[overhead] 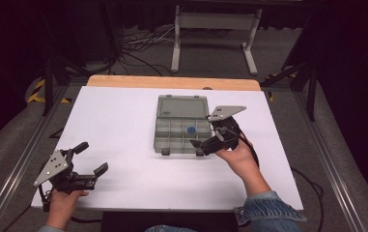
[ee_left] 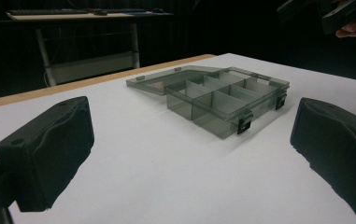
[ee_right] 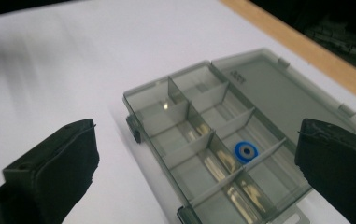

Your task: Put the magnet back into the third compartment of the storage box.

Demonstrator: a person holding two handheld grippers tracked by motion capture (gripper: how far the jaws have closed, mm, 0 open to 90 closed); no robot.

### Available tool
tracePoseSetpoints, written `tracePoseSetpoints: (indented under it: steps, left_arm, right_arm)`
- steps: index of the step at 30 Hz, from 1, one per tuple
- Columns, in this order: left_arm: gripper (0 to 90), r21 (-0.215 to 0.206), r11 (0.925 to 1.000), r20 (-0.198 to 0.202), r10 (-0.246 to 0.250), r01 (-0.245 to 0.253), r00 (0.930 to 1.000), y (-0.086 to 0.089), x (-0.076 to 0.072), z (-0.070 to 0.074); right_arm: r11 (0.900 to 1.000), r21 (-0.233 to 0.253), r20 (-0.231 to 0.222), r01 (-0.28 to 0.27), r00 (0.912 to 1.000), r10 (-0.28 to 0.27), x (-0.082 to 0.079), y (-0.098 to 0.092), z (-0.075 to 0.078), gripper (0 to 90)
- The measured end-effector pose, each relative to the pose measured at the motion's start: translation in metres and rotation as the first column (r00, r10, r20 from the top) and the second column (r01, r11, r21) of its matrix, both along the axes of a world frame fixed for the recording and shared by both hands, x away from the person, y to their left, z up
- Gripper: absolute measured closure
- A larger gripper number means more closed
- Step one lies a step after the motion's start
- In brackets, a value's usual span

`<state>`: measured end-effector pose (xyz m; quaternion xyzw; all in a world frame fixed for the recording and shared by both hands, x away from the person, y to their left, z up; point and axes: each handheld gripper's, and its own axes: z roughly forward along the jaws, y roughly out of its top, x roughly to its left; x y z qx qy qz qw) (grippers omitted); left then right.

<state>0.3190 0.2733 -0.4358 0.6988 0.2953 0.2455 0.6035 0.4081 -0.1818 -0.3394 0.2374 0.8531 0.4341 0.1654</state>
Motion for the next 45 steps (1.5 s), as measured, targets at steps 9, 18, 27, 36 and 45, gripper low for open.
tracePoseSetpoints:
  steps: [9, 18, 27, 36, 45]
  left_arm:
    - [0.3, -0.001, 1.0, 0.001, 0.0, 0.0, 1.0, 0.0, 0.0, 0.0]
    - [0.3, -0.001, 1.0, 0.001, -0.001, 0.001, 1.0, 0.0, 0.0, 0.0]
    - [0.3, -0.002, 1.0, 0.001, -0.001, 0.001, 1.0, 0.0, 0.0, 0.0]
    - [0.3, -0.004, 1.0, 0.002, -0.002, 0.002, 1.0, 0.0, 0.0, 0.0]
    - [0.3, -0.006, 1.0, 0.005, -0.003, 0.003, 1.0, 0.0, 0.0, 0.0]
  right_arm:
    - [0.995, 0.083, 0.092, 0.049, 0.9941, -0.056, -0.018, -0.022, -0.005, 0.4]
    - [0.987, 0.152, 0.107, 0.061, 0.9913, -0.077, -0.032, -0.043, -0.015, 2.4]
    - [0.973, 0.211, 0.146, 0.094, 0.9812, -0.127, -0.045, -0.062, -0.032, 1.7]
    - [0.957, 0.271, 0.176, 0.099, 0.9727, -0.151, -0.056, -0.078, -0.05, 0.0]
    - [0.952, 0.285, 0.209, 0.114, 0.9618, -0.177, -0.064, -0.087, -0.066, 0.0]
